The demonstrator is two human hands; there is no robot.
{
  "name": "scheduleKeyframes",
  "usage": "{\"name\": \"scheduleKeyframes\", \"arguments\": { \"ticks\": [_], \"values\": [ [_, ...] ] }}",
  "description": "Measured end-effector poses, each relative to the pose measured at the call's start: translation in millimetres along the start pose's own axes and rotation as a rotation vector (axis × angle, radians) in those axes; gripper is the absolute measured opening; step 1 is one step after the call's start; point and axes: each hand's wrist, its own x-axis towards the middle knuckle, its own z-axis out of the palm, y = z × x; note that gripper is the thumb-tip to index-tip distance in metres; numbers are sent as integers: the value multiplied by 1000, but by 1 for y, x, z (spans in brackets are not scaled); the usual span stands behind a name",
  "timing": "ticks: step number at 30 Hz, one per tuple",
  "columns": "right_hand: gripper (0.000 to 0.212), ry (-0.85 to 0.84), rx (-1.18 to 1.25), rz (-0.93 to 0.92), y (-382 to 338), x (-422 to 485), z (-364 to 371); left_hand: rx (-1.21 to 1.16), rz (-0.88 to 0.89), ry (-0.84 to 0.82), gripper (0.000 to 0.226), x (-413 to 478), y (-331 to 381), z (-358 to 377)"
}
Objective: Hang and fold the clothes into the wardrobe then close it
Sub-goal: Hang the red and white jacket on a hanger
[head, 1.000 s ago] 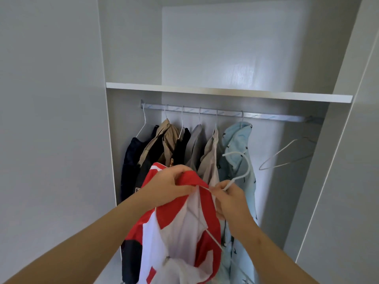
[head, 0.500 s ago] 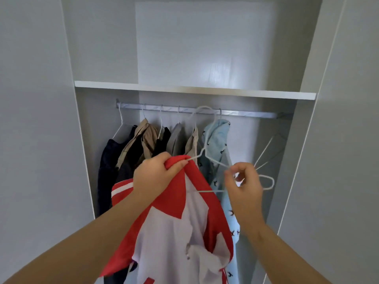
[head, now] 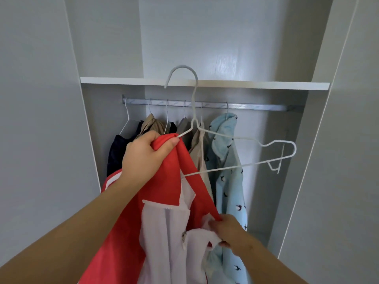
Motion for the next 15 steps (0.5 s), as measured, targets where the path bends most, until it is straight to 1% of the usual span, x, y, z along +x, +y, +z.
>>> {"name": "scheduleKeyframes", "arguments": {
  "ticks": [3, 4, 6, 8, 10, 13, 15],
  "values": [
    [8, 1, 551, 123, -12, 5, -17, 101, 66, -62, 47, -1, -20, -20],
    [9, 7, 693, 157, -17, 6, -24, 129, 69, -99, 45, -4, -26, -27],
    [12, 8, 842, 208, -29, 6, -35, 144, 72, -146, 34, -9, -35, -37],
    [16, -58, 886, 223, -41, 5, -38, 155, 101, -126, 32, -13, -44, -43],
    [18, -86, 859, 227, -49, 4, -38, 184, 106, -91, 39, -15, -50, -47],
    [17, -65, 810, 211, -54, 2, -44, 176, 78, -90, 45, -18, -60, -52],
    [8, -27, 740, 198, -55, 0, -51, 189, 50, -115, 57, -20, -65, -56]
  ]
}}
